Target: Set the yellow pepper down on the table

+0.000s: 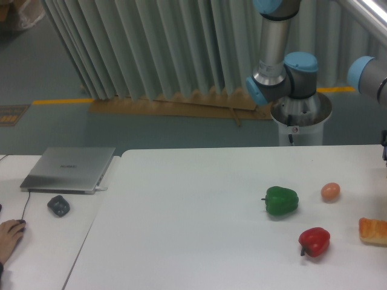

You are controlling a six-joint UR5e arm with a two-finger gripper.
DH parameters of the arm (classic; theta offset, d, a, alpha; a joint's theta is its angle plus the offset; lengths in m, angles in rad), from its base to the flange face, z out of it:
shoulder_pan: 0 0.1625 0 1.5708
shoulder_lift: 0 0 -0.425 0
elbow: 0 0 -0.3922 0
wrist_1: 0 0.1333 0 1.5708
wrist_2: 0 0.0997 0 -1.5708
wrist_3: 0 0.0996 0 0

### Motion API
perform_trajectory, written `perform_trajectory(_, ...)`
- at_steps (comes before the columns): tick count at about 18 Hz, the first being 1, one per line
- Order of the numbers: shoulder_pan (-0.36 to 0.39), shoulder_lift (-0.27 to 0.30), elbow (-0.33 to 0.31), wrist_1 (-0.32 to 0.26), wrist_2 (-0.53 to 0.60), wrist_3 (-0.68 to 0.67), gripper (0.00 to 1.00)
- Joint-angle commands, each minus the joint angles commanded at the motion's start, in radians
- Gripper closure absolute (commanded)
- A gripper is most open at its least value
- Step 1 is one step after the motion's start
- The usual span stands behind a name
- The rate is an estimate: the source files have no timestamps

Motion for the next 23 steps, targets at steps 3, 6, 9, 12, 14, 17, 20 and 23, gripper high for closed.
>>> perform_trajectory(3, 0.041, 0.009, 0.009, 0.003, -0.005, -0.095, 0.0)
perform_trajectory(6, 0.113, 0.009, 0.02, 0.017, -0.05, -0.132, 0.0)
perform_trajectory(9, 0.161, -0.021, 0.021, 0.078, -0.109, -0.203, 0.0)
perform_trajectory(12, 0.163, -0.058, 0.025, 0.165, -0.117, -0.345, 0.0)
perform_trajectory(14, 0.158, -0.077, 0.034, 0.201, -0.117, -0.417, 0.0)
perform_trajectory(17, 0.16, -0.089, 0.044, 0.227, -0.139, -0.546, 0.0)
perform_trajectory(20, 0.167, -0.11, 0.044, 0.259, -0.163, -0.6, 0.0)
perform_trajectory(23, 0.178, -0.144, 0.044, 0.296, -0.163, -0.594, 0.0)
